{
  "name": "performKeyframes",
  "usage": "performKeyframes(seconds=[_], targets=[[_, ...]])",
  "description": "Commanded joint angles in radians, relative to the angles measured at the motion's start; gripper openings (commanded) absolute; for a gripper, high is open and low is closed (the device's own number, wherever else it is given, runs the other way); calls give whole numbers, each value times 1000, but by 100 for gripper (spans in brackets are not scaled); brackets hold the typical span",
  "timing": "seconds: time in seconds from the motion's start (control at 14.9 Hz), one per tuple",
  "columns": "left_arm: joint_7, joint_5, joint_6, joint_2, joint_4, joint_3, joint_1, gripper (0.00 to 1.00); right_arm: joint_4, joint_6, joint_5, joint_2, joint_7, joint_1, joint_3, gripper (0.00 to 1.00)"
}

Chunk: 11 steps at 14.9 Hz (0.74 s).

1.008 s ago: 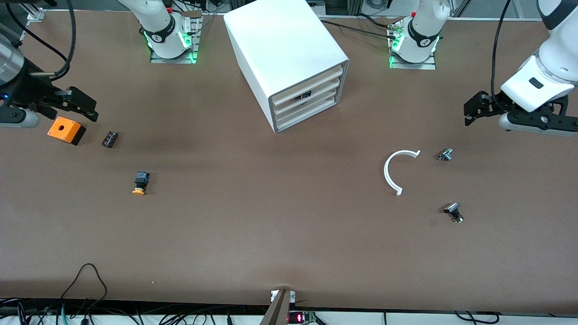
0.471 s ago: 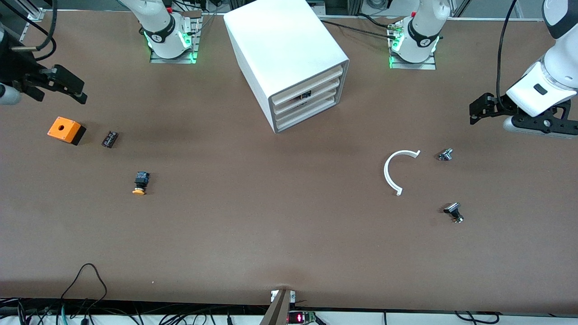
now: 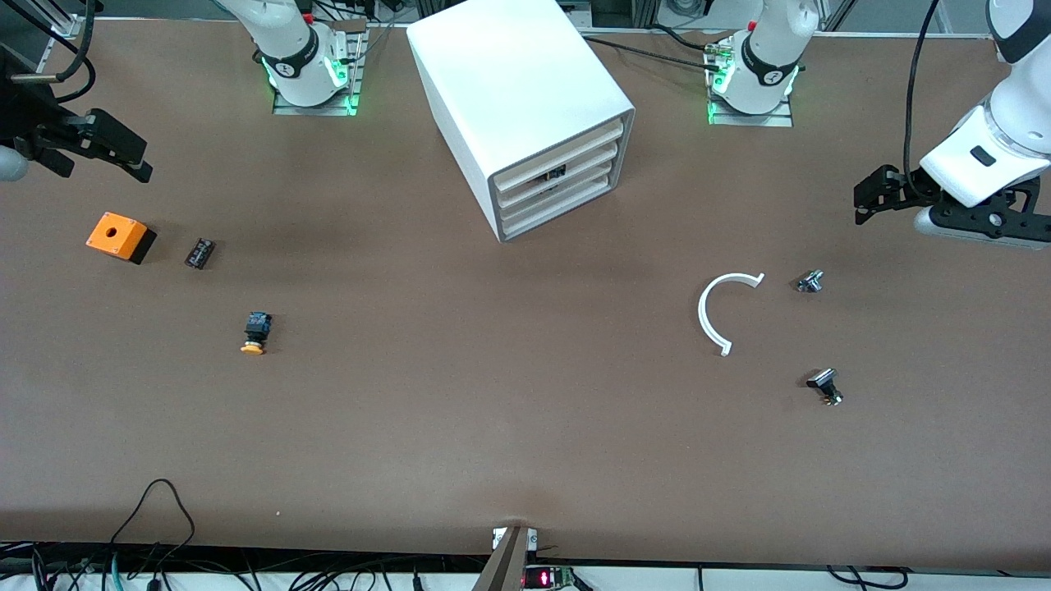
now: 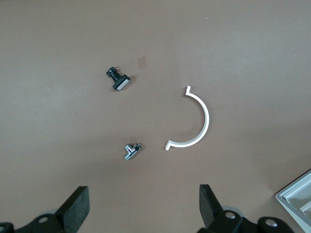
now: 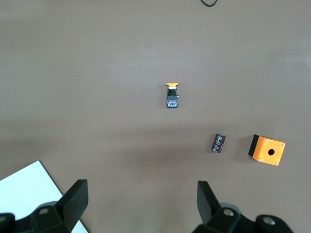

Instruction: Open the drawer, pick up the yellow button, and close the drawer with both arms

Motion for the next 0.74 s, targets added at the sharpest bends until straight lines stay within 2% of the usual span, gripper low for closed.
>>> performKeyframes(seconds=[0.0,0.2,0.67], targets=[[16,23,-19,3,18,-5,0,99,4,11,-3,8,17,-16,17,99],[16,23,-23,3,20,-8,-6,99,4,16,38,16,17,-19,12,99],[15,25,-25,2,20,-17,-6,99,6,12,41,16,16,-21,12,99]])
